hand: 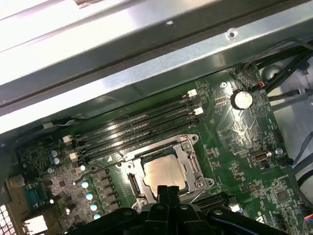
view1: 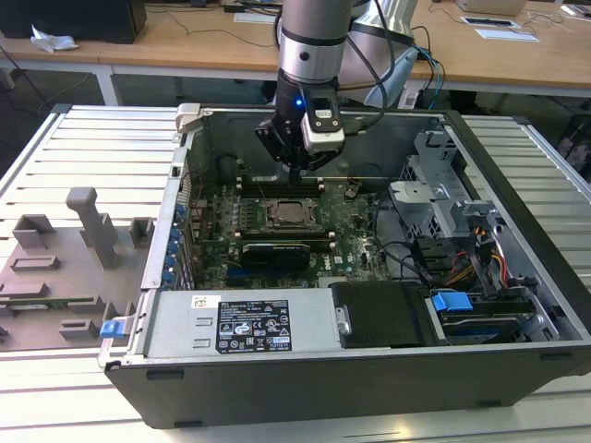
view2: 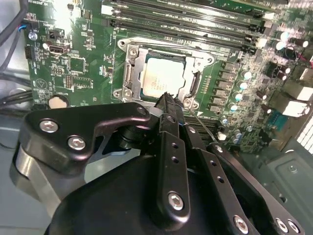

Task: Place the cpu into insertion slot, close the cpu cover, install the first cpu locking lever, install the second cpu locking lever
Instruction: 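Install the first cpu locking lever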

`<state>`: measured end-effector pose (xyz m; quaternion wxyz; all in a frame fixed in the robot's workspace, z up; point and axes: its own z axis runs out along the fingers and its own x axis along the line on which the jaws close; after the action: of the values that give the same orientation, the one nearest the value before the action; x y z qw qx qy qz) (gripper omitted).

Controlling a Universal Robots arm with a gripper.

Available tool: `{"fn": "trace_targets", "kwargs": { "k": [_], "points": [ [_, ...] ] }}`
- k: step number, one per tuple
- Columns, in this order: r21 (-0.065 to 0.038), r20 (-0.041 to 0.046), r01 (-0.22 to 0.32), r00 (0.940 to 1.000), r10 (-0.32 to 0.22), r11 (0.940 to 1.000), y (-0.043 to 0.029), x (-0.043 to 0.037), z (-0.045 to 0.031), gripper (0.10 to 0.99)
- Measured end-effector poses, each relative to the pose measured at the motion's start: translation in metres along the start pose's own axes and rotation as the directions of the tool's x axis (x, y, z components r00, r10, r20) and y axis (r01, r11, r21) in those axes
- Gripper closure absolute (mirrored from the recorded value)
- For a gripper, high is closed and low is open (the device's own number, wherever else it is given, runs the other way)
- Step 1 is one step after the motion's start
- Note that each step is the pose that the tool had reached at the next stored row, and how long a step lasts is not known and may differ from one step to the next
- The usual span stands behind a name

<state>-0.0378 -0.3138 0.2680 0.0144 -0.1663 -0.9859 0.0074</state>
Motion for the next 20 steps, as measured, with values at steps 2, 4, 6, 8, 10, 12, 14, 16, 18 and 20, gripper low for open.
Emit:
{"fn": "trace_targets", "kwargs": {
  "k": [2, 4, 6, 8, 10, 12, 14, 16, 18, 20],
  "points": [
    [0.001, 0.0008, 0.038, 0.9993, -0.038, 0.9993, 0.0, 0.0, 0.0, 0.98],
    [0.002, 0.0011, 0.055, 0.9985, -0.055, 0.9985, 0.0, 0.0, 0.0, 0.98],
    [0.002, 0.0014, 0.074, 0.9972, -0.074, 0.9972, 0.0, 0.0, 0.0, 0.98],
    [0.003, 0.0018, 0.096, 0.9953, -0.096, 0.9953, 0.0, 0.0, 0.0, 0.98],
    [0.003, 0.0022, 0.121, 0.9927, -0.121, 0.9926, 0.0, 0.0, 0.0, 0.98],
    [0.004, 0.0025, 0.139, 0.9903, -0.139, 0.9903, 0.0, 0.0, 0.0, 0.98],
    [0.004, 0.0029, 0.162, 0.9868, -0.162, 0.9868, 0.0, 0.0, 0.0, 0.98],
    [0.005, 0.0032, 0.184, 0.9828, -0.184, 0.9828, 0.0, 0.0, 0.0, 0.98],
    [0.006, 0.0036, 0.214, 0.9768, -0.214, 0.9768, 0.0, 0.0, 0.0, 0.98],
    [0.007, 0.0038, 0.231, 0.9729, -0.231, 0.9728, 0.0, 0.0, 0.0, 0.98]
  ]
}}
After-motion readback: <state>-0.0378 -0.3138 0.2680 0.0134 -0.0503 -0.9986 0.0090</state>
